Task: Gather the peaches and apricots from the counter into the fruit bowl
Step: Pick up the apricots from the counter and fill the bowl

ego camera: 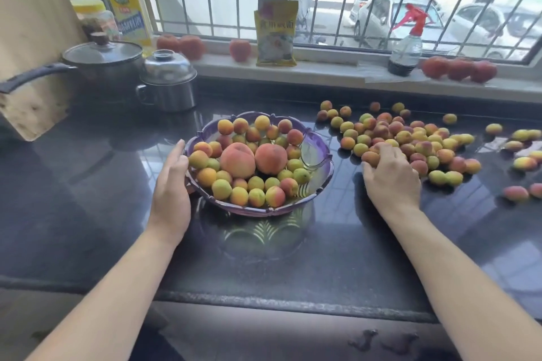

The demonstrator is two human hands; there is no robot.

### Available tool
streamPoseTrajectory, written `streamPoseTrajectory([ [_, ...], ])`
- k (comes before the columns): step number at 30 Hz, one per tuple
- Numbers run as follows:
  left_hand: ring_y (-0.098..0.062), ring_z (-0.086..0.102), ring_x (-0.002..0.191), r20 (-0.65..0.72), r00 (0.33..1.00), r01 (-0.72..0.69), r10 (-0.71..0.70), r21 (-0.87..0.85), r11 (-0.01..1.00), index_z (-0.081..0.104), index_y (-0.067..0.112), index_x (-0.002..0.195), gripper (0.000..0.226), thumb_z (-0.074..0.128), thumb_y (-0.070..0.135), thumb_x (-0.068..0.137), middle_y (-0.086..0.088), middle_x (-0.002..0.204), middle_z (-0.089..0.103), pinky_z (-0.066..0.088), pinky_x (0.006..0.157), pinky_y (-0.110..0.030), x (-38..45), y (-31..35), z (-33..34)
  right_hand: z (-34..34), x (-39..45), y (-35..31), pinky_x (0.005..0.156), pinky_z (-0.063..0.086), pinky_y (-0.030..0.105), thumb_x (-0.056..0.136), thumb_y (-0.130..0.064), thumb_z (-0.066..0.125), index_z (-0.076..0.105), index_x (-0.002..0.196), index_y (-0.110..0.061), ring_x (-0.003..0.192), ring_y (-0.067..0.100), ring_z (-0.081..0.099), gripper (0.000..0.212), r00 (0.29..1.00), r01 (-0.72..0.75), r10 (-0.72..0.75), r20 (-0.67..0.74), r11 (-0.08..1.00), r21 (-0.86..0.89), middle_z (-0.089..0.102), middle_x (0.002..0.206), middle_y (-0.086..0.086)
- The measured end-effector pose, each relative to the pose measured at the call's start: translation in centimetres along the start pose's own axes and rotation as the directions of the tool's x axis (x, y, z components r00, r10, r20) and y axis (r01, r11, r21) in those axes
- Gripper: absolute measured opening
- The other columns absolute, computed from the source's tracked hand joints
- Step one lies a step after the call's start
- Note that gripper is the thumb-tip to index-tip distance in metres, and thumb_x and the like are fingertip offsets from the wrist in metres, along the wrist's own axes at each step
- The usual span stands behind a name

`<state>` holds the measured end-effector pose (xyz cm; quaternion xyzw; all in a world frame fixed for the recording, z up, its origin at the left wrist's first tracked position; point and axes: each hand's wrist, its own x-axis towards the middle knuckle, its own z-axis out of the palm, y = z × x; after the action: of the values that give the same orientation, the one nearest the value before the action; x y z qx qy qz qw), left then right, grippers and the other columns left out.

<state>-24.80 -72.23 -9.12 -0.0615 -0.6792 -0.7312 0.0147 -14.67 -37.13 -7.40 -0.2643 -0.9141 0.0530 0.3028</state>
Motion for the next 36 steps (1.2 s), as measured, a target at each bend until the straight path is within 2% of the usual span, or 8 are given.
streamPoseTrajectory([
  [6, -0.022, 0.065, 0.133, 0.037, 0.997, -0.076, 0.073, 0.076, 0.994, 0.067, 0.036, 0.139, 0.052, 0.041, 0.055, 0.098, 0.006, 0.136, 0.073, 0.047, 0.117, -0.059, 0.2, 0.0, 0.3, -5.1, 2.8, -4.1, 0.065, 0.044, 0.019, 0.088, -0.032, 0.076, 0.067, 0.099, -0.022, 0.078, 0.009, 0.059, 0.018, 0.973, 0.117, -0.195, 0.119, 0.871, 0.477, 0.063, 0.088, -0.008],
  [10, -0.014, 0.063, 0.135, 0.052, 0.995, -0.093, 0.088, 0.115, 0.989, 0.063, 0.038, 0.143, 0.056, 0.039, 0.058, 0.098, 0.012, 0.138, 0.071, 0.046, 0.119, -0.051, 0.1, -0.2, 0.4, -4.2, 4.6, -8.3, 0.076, 0.043, 0.034, 0.089, -0.041, 0.068, 0.069, 0.097, -0.026, 0.093, 0.018, 0.052, 0.018, 0.746, 0.484, -0.499, 0.441, 0.861, 0.157, 0.06, 0.092, -0.007],
  [13, -0.014, 0.059, 0.139, 0.052, 0.994, -0.104, 0.097, 0.15, 0.983, 0.06, 0.034, 0.149, 0.06, 0.036, 0.058, 0.099, 0.011, 0.144, 0.068, 0.042, 0.122, -0.052, 0.1, -0.2, 0.4, -3.0, 5.0, -9.9, 0.082, 0.037, 0.041, 0.093, -0.043, 0.06, 0.071, 0.108, -0.029, 0.105, 0.024, 0.048, 0.023, 0.749, 0.572, -0.467, 0.471, 0.814, -0.102, 0.063, 0.108, -0.002],
  [15, -0.015, 0.058, 0.141, 0.058, 0.994, -0.106, 0.097, 0.171, 0.98, 0.058, 0.035, 0.15, 0.062, 0.034, 0.06, 0.099, 0.009, 0.146, 0.067, 0.042, 0.122, -0.053, 0.1, -0.3, 0.5, -3.3, 4.7, -9.7, 0.09, 0.039, 0.044, 0.096, -0.04, 0.058, 0.069, 0.12, -0.028, 0.112, 0.025, 0.048, 0.028, 0.79, 0.508, -0.452, 0.415, 0.861, -0.029, 0.061, 0.118, 0.001],
  [19, -0.013, 0.059, 0.138, 0.055, 0.993, -0.116, 0.108, 0.186, 0.976, 0.059, 0.035, 0.149, 0.063, 0.033, 0.061, 0.098, 0.011, 0.144, 0.068, 0.043, 0.121, -0.051, 0.0, -0.2, 0.5, -3.7, 2.2, -5.1, 0.089, 0.039, 0.036, 0.096, -0.014, 0.059, 0.072, 0.109, -0.012, 0.101, 0.026, 0.051, 0.019, 0.965, 0.255, -0.262, 0.011, 0.946, 0.2, 0.065, 0.11, 0.009],
  [24, -0.002, 0.063, 0.126, 0.043, 0.992, -0.128, 0.122, 0.155, 0.98, 0.063, 0.034, 0.144, 0.057, 0.035, 0.053, 0.099, 0.017, 0.132, 0.072, 0.049, 0.111, -0.034, -0.2, 0.1, 0.8, -1.2, -1.3, 2.6, 0.105, 0.038, 0.049, 0.101, -0.033, 0.051, 0.056, 0.14, -0.021, 0.127, 0.037, 0.043, 0.041, 0.947, 0.1, -0.017, 0.321, 0.965, -0.244, 0.046, 0.148, 0.012],
  [29, -0.005, 0.066, 0.125, 0.035, 0.993, -0.119, 0.115, 0.139, 0.983, 0.068, 0.035, 0.138, 0.05, 0.037, 0.047, 0.1, 0.014, 0.13, 0.074, 0.051, 0.107, -0.036, -0.5, 0.3, 0.8, -0.9, -0.5, 4.1, 0.103, 0.039, 0.052, 0.101, -0.026, 0.051, 0.049, 0.145, -0.02, 0.129, 0.038, 0.04, 0.044, 0.959, -0.044, 0.082, 0.272, 0.989, -0.144, 0.046, 0.143, 0.016],
  [36, 0.012, 0.064, 0.112, 0.024, 0.993, -0.118, 0.116, 0.13, 0.984, 0.067, 0.032, 0.138, 0.05, 0.036, 0.043, 0.1, 0.022, 0.124, 0.073, 0.047, 0.089, -0.009, -0.8, 0.8, 1.0, -1.4, -0.2, 3.5, 0.088, 0.049, 0.044, 0.103, -0.026, 0.053, 0.056, 0.129, -0.014, 0.107, 0.036, 0.056, 0.029, 0.957, -0.081, 0.079, 0.279, 0.997, -0.007, 0.058, 0.12, 0.018],
])
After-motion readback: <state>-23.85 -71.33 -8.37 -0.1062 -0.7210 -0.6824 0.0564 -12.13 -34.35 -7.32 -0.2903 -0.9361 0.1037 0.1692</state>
